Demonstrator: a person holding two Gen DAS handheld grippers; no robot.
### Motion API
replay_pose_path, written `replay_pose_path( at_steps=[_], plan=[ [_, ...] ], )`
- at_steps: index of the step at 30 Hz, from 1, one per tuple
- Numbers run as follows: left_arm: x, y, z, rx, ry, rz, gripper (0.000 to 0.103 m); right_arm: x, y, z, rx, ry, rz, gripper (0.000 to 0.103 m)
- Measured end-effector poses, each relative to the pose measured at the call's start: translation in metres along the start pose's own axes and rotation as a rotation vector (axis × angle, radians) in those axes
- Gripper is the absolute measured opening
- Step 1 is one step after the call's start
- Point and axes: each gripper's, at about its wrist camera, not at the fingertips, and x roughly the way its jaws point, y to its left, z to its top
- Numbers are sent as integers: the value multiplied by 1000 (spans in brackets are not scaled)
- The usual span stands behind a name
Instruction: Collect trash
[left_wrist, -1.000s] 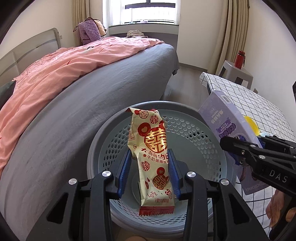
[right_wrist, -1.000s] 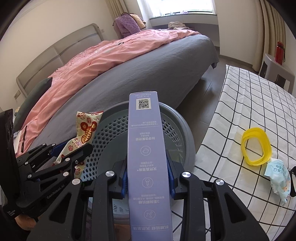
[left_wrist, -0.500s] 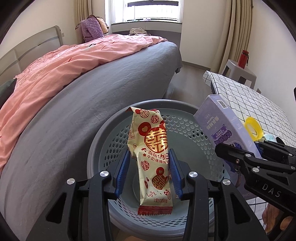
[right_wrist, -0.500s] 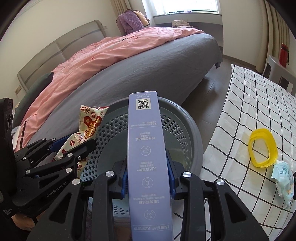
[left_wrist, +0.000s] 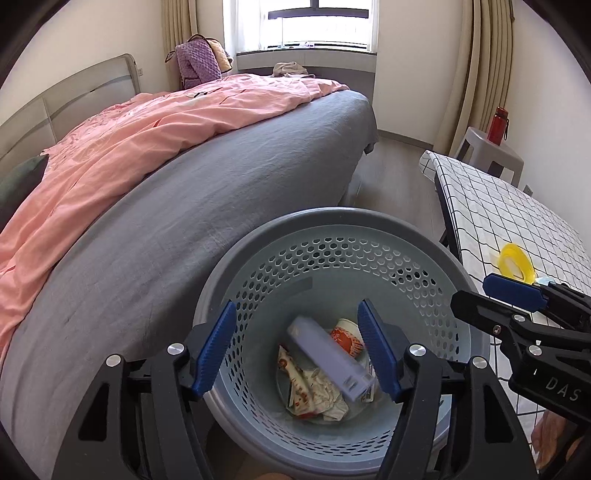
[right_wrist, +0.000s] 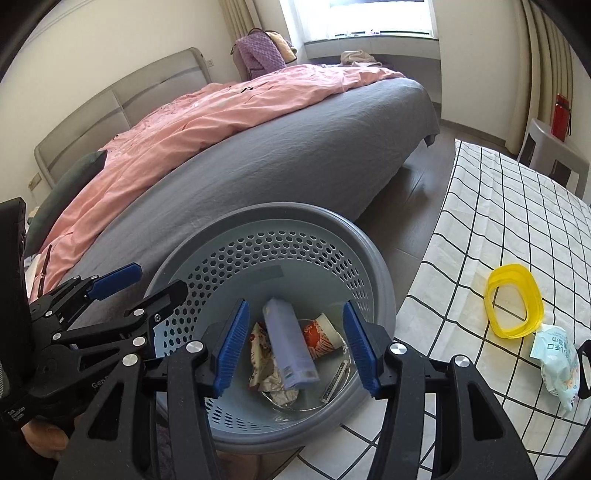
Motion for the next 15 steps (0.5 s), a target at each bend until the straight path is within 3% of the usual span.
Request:
replay_pose_path(
  at_steps=[15],
  plan=[
    [-2, 0, 0, 0, -8, 8, 68, 2, -1, -3, 1, 7, -3, 53]
  ],
)
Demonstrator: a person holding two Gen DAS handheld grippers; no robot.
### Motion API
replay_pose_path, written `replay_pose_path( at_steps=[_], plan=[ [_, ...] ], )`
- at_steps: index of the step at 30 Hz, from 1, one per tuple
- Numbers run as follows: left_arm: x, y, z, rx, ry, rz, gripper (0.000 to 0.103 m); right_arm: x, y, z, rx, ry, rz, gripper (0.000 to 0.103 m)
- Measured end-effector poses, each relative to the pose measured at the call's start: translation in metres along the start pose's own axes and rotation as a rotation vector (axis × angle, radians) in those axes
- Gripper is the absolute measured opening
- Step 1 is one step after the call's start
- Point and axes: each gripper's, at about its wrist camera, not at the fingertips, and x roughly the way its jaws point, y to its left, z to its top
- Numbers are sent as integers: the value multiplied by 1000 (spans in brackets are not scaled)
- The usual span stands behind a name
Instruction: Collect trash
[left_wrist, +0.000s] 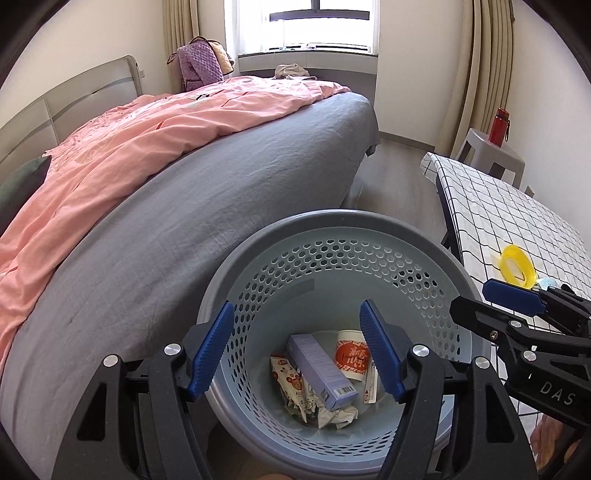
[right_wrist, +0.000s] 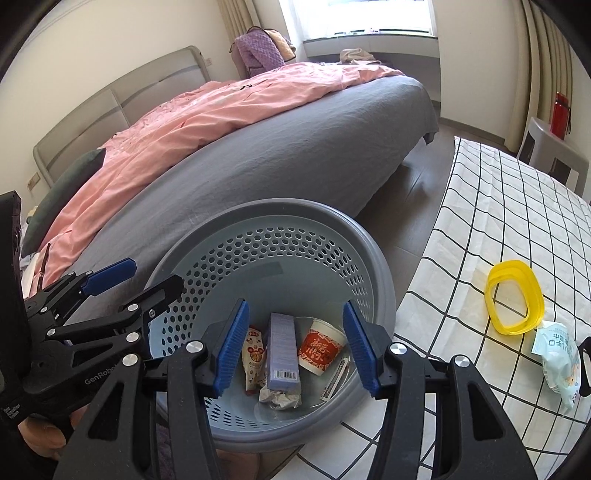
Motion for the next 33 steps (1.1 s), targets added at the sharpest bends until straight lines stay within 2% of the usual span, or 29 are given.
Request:
replay_pose_path(
  at_steps=[13, 22, 33],
  plan=[
    [-2, 1, 0, -1, -8, 3, 72, -4, -3, -2, 7, -11, -13, 60],
    [-7, 0, -1, 11, -22, 14, 73, -15, -9, -8, 21, -20, -45, 75],
    [-15, -11, -5, 38, -36, -6, 75, -37, -16, -30, 38, -15, -99, 83]
  ],
)
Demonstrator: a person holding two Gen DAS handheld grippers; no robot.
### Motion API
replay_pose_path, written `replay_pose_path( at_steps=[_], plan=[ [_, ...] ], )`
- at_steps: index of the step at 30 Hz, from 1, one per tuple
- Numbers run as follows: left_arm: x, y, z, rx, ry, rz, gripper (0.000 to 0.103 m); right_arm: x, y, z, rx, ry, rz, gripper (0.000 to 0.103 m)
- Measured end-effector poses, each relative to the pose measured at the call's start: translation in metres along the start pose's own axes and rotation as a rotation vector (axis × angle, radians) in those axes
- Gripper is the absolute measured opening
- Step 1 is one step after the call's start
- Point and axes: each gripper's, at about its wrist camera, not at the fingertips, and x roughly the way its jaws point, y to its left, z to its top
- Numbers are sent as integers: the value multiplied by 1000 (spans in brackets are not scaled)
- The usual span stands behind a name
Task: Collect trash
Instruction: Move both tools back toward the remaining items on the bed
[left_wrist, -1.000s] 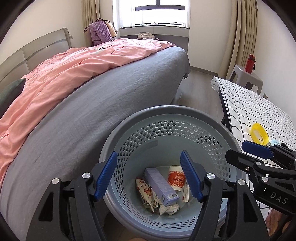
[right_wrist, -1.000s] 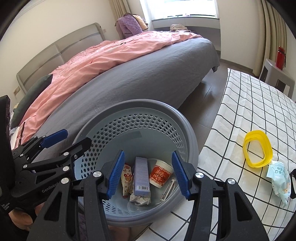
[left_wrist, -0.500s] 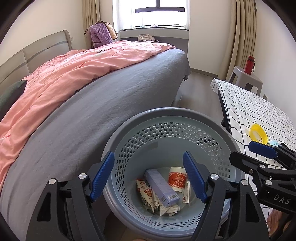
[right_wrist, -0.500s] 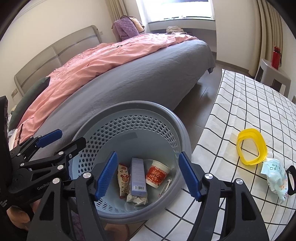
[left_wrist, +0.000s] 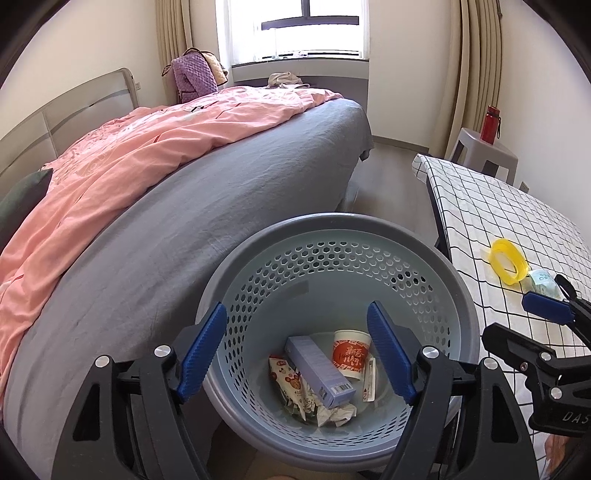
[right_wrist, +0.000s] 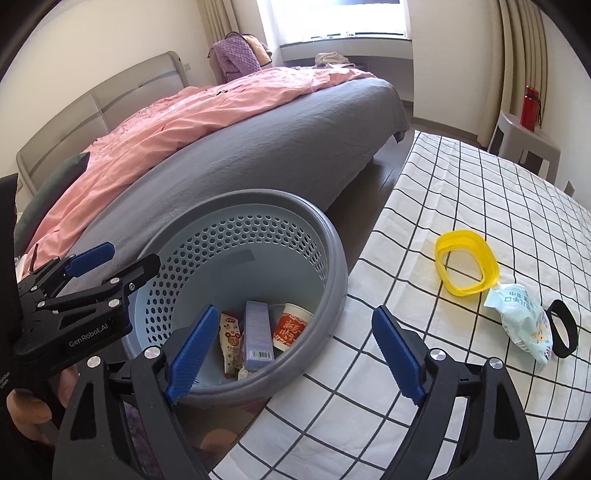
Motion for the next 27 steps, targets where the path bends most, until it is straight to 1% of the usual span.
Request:
replay_pose_path(
  at_steps=[3, 8, 12, 20, 27],
  plan=[
    [-4, -7, -1, 12, -10, -9, 78, -7, -7, -11, 11, 5, -23, 83],
    [-9, -21, -3, 34, -21, -35, 78, -27, -26, -25, 46, -4, -65, 84],
    [-14, -32, -4, 46, -30, -62, 78, -47, -47, -36, 87, -18, -102, 87],
    [-22, -62, -6, 80, -45, -109, 80, -80, -99, -57, 160, -23, -207, 87],
    [-22, -90, -9, 110, -41, -139, 80, -96, -148, -64, 216, -30, -295, 87]
  ],
)
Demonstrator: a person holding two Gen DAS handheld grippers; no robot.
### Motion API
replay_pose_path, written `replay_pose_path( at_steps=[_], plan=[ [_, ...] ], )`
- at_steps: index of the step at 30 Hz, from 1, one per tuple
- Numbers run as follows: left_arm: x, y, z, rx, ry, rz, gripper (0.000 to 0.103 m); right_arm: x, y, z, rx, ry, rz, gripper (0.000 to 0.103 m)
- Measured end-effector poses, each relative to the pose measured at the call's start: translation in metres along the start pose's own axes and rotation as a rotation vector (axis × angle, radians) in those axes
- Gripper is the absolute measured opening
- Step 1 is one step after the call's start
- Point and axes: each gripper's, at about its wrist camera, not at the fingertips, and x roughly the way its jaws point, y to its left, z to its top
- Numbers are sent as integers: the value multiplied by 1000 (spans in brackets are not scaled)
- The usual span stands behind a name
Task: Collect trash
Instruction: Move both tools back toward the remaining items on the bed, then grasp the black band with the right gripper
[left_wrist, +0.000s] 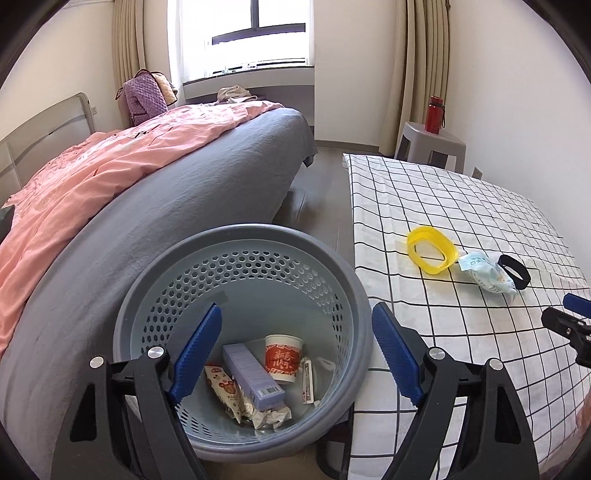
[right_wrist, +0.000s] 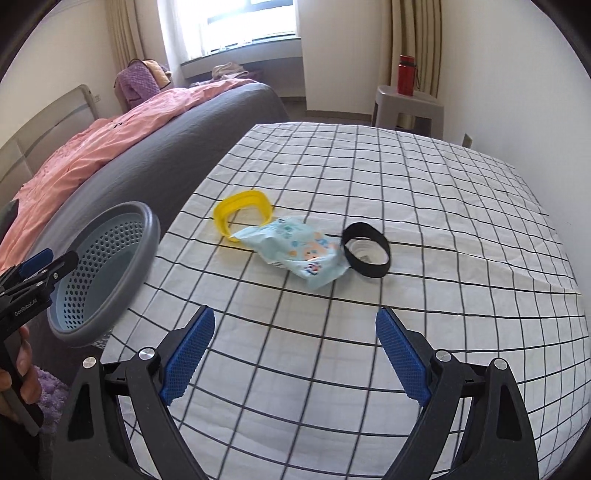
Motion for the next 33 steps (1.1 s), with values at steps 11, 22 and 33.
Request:
replay_pose_path(
  at_steps=[11, 22, 33],
  plan=[
    [12, -38, 1, 46, 26, -45, 80, 33, -52, 22, 78, 15, -68, 87],
    [22, -63, 0, 85, 44, -61, 80, 82, -65, 37, 65, 55, -120, 87],
    [29, -76, -1, 98, 64, -84, 80, 95, -55, 37, -4, 63, -143, 78]
  ],
)
